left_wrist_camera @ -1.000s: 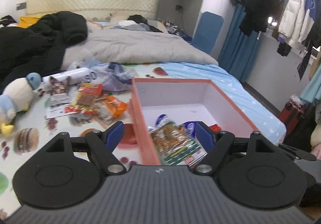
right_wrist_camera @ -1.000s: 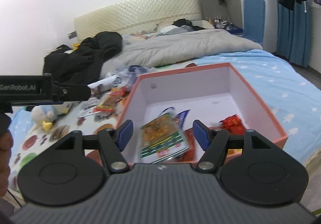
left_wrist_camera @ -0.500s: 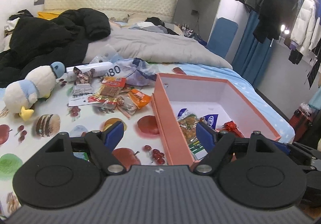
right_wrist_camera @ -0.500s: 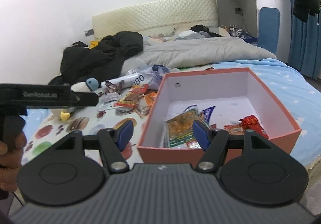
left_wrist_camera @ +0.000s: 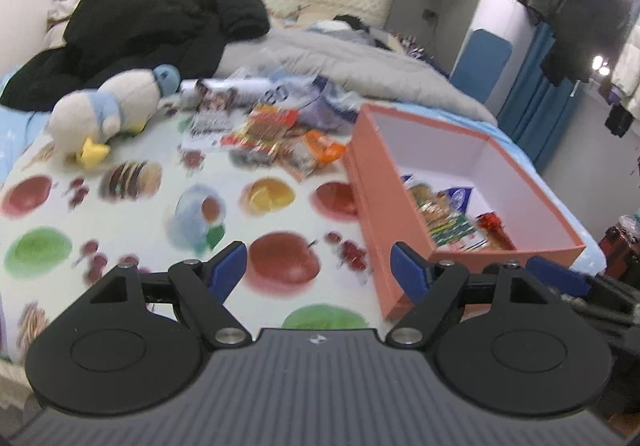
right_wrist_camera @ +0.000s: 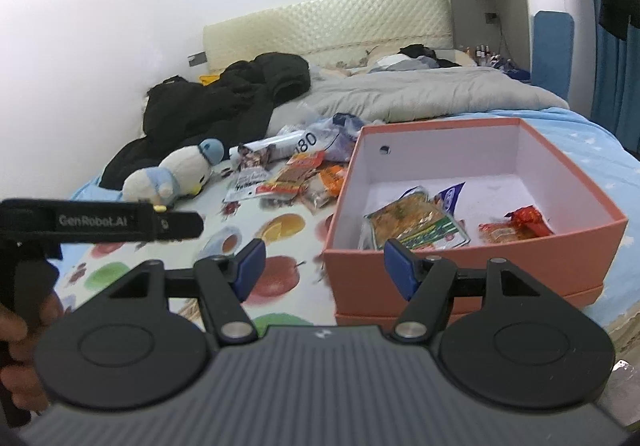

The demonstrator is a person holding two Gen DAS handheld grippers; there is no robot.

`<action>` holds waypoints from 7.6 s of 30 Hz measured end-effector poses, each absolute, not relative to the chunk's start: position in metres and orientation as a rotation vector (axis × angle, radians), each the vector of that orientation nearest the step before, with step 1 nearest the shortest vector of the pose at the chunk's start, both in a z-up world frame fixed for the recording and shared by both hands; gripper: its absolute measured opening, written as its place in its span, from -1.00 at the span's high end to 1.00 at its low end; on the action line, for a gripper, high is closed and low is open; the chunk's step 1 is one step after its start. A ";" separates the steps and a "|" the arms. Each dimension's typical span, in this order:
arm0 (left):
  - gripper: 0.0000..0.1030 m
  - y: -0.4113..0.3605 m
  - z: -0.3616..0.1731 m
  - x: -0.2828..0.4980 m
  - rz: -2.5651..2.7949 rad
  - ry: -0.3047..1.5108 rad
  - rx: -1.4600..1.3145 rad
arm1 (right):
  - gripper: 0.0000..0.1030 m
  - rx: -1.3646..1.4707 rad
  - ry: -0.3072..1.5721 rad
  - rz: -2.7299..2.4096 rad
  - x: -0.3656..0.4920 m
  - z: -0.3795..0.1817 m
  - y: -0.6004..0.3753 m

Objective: Organize snacks
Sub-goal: 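Move both grippers to the snack pile beside the pink box, then close the right gripper on the orange-labelled bag while the left gripper closes on the red-brown meat packet, then lift and carry both packets over the pink box, then open both grippers to drop the packets into the pink box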

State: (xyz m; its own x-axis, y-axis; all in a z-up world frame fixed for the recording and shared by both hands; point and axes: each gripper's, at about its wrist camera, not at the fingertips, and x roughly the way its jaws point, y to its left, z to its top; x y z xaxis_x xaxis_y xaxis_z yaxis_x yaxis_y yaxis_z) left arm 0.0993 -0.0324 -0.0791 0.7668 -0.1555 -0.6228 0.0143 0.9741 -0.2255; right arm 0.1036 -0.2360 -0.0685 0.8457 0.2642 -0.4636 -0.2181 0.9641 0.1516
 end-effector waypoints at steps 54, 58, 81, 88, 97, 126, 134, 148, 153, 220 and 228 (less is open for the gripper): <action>-0.57 0.025 -0.229 0.564 -0.249 1.061 0.098 | -0.16 0.007 0.673 -0.028 0.414 -0.214 -0.077; -0.38 0.027 -0.225 0.557 -0.232 1.062 0.105 | 0.33 0.021 0.679 -0.022 0.411 -0.212 -0.079; -0.21 0.075 -0.167 0.362 -0.108 1.030 -0.108 | 0.60 -0.066 0.754 0.198 0.258 -0.179 -0.082; -0.21 0.081 -0.163 0.287 -0.053 1.026 -0.097 | 0.60 -0.098 0.765 0.297 0.199 -0.171 -0.093; -0.21 0.085 -0.167 0.214 -0.014 1.027 -0.227 | 0.60 -0.139 0.744 0.409 0.160 -0.157 -0.118; -0.22 0.063 -0.192 0.178 0.027 1.030 -0.283 | -0.63 0.100 0.810 0.352 0.145 -0.172 -0.182; -0.22 0.060 -0.190 0.172 0.029 1.016 -0.281 | -0.64 0.155 0.789 0.296 0.153 -0.172 -0.176; -0.22 0.050 -0.176 0.161 0.048 0.989 -0.227 | -0.39 0.052 0.828 0.318 0.169 -0.191 -0.148; -0.22 0.045 -0.162 0.155 0.046 0.975 -0.210 | -0.02 0.065 0.821 0.333 0.170 -0.186 -0.154; -0.22 -0.179 -0.070 0.294 -0.359 0.875 -0.121 | 0.19 0.194 0.557 0.064 0.214 -0.064 -0.366; -0.23 -0.186 -0.091 0.335 -0.376 0.913 -0.094 | 0.17 0.195 0.626 0.055 0.260 -0.087 -0.367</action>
State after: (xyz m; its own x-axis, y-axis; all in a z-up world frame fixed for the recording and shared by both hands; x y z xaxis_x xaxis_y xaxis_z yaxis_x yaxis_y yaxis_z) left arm 0.3347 -0.1857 -0.0912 0.5509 -0.3570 -0.7543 0.2778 0.9308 -0.2377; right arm 0.2601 -0.3670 -0.0874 0.8093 0.1099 -0.5770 0.0076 0.9803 0.1974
